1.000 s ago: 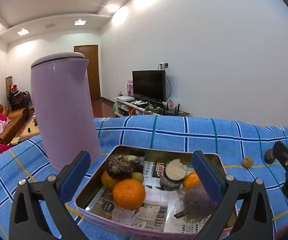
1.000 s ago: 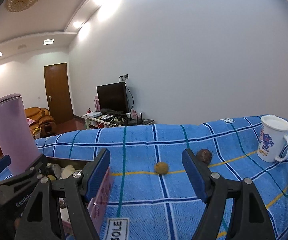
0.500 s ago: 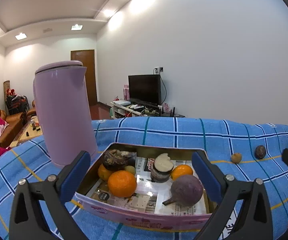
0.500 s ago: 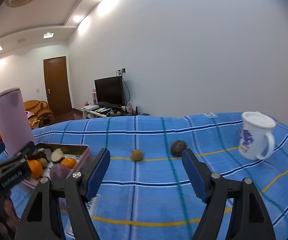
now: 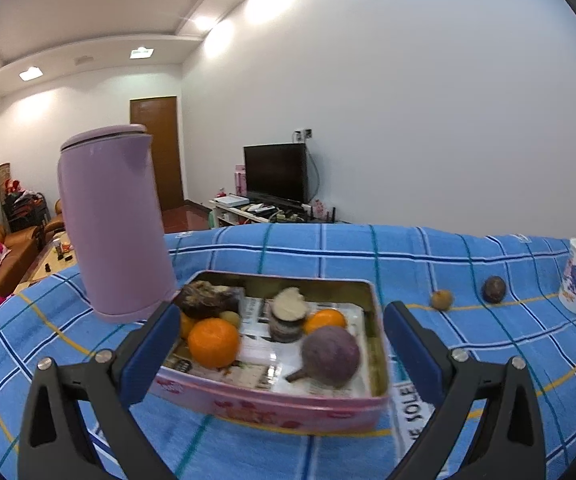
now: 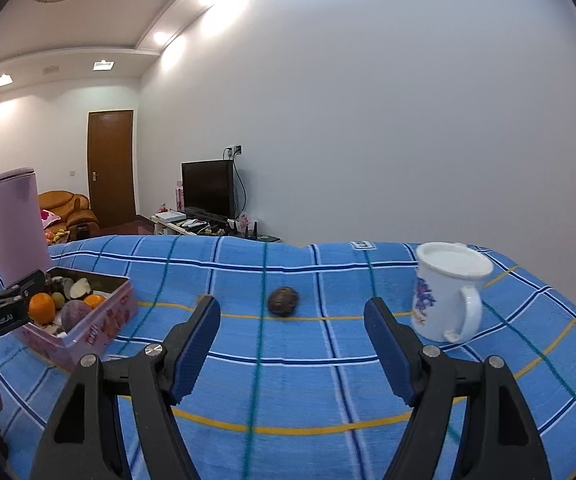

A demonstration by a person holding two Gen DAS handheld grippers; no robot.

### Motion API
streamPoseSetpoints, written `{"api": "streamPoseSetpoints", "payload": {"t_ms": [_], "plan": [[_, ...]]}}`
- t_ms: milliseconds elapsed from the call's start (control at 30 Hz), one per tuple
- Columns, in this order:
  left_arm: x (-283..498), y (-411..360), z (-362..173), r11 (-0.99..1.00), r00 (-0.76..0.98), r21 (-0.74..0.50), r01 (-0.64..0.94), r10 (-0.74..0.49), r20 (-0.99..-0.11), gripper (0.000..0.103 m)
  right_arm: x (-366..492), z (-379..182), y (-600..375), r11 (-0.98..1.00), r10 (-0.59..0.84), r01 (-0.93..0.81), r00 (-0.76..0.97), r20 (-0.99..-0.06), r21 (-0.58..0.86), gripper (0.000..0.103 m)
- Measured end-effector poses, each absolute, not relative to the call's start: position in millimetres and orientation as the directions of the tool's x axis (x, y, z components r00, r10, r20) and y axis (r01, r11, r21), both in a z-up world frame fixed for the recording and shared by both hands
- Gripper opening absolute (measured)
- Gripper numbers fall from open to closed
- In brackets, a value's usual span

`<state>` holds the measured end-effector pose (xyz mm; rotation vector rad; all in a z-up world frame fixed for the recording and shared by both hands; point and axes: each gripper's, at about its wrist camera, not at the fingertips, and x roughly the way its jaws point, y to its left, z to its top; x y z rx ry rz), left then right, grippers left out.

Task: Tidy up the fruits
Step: 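Move both open tools away from the box toward the remaining fruits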

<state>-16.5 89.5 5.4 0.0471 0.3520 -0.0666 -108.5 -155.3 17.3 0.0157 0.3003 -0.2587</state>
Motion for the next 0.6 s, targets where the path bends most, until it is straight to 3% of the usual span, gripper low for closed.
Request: {"api": "streamPoseSetpoints", "payload": {"t_ms": [400, 600], "plan": [[-29, 31, 6, 0.983, 0.901, 0.011, 0.183, -0.163, -0.402, 0.103, -139, 18, -229, 0.949, -0.310, 0.315, 0.906, -0.290, -0.030, 0.076], [-27, 3, 7, 0.981, 0.891, 0.058, 0.185, -0.143, -0.430, 0.103, -140, 17, -253, 0.937, -0.346, 0.339, 0.880, -0.324, -0.079, 0.076]]}}
